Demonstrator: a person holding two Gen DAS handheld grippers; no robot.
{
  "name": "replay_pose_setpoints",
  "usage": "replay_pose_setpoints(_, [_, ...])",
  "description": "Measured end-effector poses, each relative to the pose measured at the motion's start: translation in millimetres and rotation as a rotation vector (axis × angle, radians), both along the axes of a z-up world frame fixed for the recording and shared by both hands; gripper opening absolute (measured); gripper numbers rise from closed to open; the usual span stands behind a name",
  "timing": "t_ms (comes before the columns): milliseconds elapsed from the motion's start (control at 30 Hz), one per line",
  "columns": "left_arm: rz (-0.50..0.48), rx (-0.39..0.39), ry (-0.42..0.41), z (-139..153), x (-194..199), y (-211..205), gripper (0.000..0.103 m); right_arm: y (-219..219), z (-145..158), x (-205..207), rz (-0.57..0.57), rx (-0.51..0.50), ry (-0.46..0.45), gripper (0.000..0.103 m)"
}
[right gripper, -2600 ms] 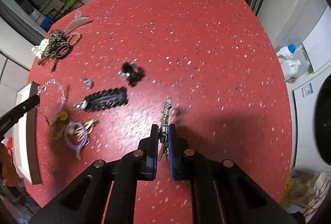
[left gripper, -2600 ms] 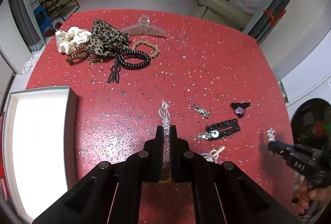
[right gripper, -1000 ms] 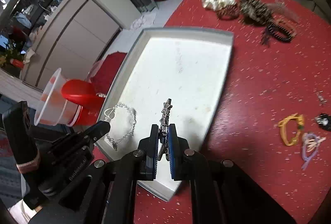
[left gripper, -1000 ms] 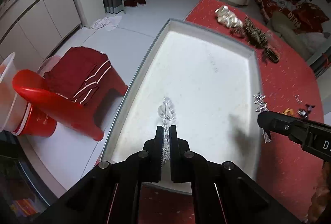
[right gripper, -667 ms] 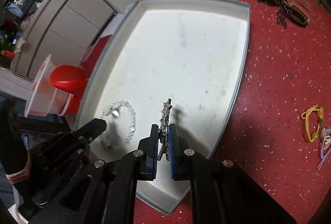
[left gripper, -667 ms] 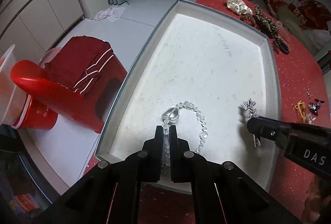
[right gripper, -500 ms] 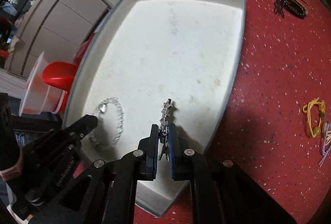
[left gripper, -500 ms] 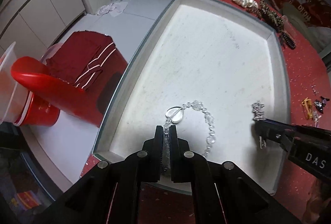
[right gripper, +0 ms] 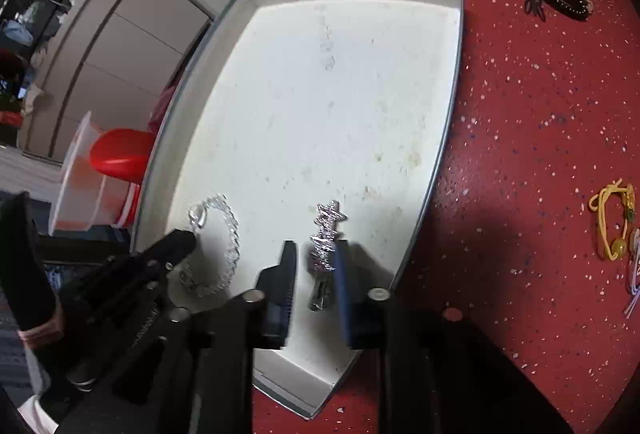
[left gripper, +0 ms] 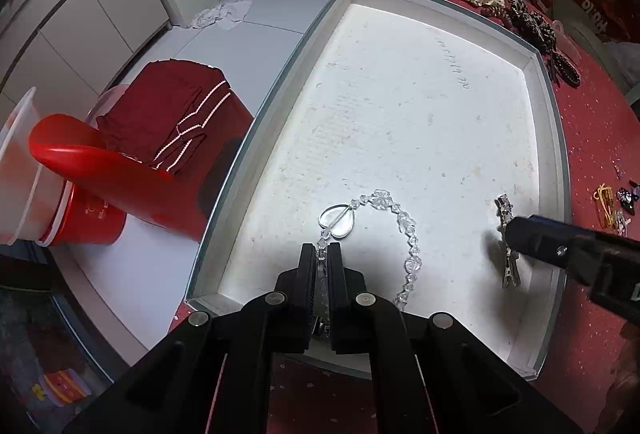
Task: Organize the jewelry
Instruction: 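Open the left gripper over the tray while the right releases the star clip, then grasp the yellow sunflower hair tie with the left gripper while the right grasps the bow clip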
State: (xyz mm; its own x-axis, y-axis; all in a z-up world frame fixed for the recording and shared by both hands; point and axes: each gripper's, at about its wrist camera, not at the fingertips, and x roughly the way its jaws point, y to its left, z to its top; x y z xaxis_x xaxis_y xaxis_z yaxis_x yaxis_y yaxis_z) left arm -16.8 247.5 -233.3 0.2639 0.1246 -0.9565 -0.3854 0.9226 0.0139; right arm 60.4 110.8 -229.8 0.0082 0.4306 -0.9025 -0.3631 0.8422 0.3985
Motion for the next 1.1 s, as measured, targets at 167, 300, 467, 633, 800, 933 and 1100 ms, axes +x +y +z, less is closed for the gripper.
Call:
replay_pose_setpoints(167, [-0.006,0.0,-0.001,3,1,-1,0.007,-3,16,-1,-0.005,0.039,-0.016,0.034])
replay_pose_setpoints(300, [-0.006,-0.012,0.001,4,2,1,0.044,-6,26,2,-0.013,0.058,-0.028,0.035])
replay_pose_setpoints(467, [-0.007,0.05,-0.033,17,1,-3,0.102,-17,39,2,-0.033,0.067,-0.046,0.036])
replay_pose_setpoints(633, [-0.021,0.076,-0.052,30,2,-8,0.102,-44,49,-1,-0.072,0.067,-0.06,0.038])
replay_pose_setpoints(800, [-0.05,0.052,-0.068,40,5,-16,0.102,-73,55,-4,-0.12,0.046,-0.076,0.051])
replay_pose_setpoints(933, [-0.119,0.017,-0.063,44,13,-36,0.102,-103,57,-7,-0.175,0.016,-0.073,0.058])
replay_pose_setpoints(1100, [-0.194,-0.02,-0.086,58,29,-71,0.102,-146,59,-14,-0.271,-0.026,-0.064,0.065])
